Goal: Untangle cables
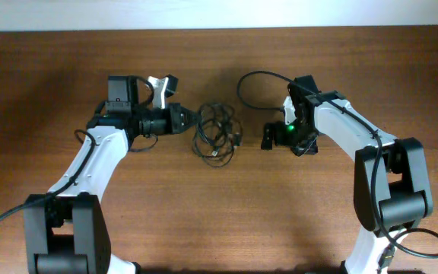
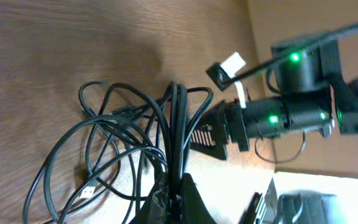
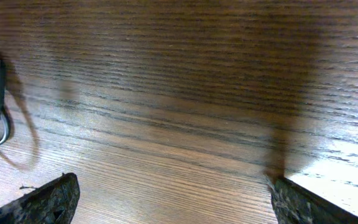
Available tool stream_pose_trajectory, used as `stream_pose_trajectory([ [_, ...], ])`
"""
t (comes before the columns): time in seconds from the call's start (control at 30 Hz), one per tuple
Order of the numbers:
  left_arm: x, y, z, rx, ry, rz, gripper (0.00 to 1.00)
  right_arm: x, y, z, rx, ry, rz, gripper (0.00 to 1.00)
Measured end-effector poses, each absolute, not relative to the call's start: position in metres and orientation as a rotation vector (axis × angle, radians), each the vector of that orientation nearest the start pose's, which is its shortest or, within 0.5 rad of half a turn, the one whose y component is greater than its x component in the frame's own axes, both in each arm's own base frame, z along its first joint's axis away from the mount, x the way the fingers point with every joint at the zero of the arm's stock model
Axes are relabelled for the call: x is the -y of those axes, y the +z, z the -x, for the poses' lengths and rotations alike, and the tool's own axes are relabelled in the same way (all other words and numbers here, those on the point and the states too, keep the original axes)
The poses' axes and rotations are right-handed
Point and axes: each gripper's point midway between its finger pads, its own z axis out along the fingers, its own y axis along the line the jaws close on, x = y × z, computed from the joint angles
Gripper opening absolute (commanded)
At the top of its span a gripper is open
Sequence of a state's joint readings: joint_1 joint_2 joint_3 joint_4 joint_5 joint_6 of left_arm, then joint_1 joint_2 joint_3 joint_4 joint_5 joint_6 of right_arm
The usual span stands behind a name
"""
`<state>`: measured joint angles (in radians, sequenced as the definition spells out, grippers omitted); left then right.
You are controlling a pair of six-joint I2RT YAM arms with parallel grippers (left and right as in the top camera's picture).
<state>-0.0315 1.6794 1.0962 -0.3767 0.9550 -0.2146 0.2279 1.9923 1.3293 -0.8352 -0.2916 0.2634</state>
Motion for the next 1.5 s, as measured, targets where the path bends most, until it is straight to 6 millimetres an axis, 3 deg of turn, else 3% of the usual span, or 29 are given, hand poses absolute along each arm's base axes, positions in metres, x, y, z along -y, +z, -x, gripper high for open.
stream_pose_trajectory([
  [0.17, 0.150, 0.123, -0.366, -2.520, -1.164, -0.178, 0.00, -0.133, 0.013, -0.355, -3.105, 0.470, -0.038, 0.98],
  [0.23, 0.131, 0.099, -0.359, -2.661, -0.968, -0.100, 0.00, -0.133, 0.013, -0.355, -3.105, 0.469, -0.038, 0.98],
  [0.3, 0.096, 0.073, -0.353, -2.797, -0.655, -0.013, 0.00, -0.132, 0.013, -0.355, -3.105, 0.465, -0.038, 0.98],
  [0.43, 0.078, 0.067, -0.358, -2.814, -0.492, 0.044, 0.01, -0.134, 0.013, -0.362, -3.074, 0.472, -0.031, 0.98],
  [0.63, 0.074, 0.066, -0.359, -2.816, -0.460, 0.058, 0.01, -0.137, 0.015, -0.373, -3.026, 0.481, -0.020, 0.98],
  [1.5, 0.073, 0.067, -0.360, -2.815, -0.455, 0.059, 0.00, -0.137, 0.015, -0.373, -3.025, 0.487, -0.021, 0.98],
])
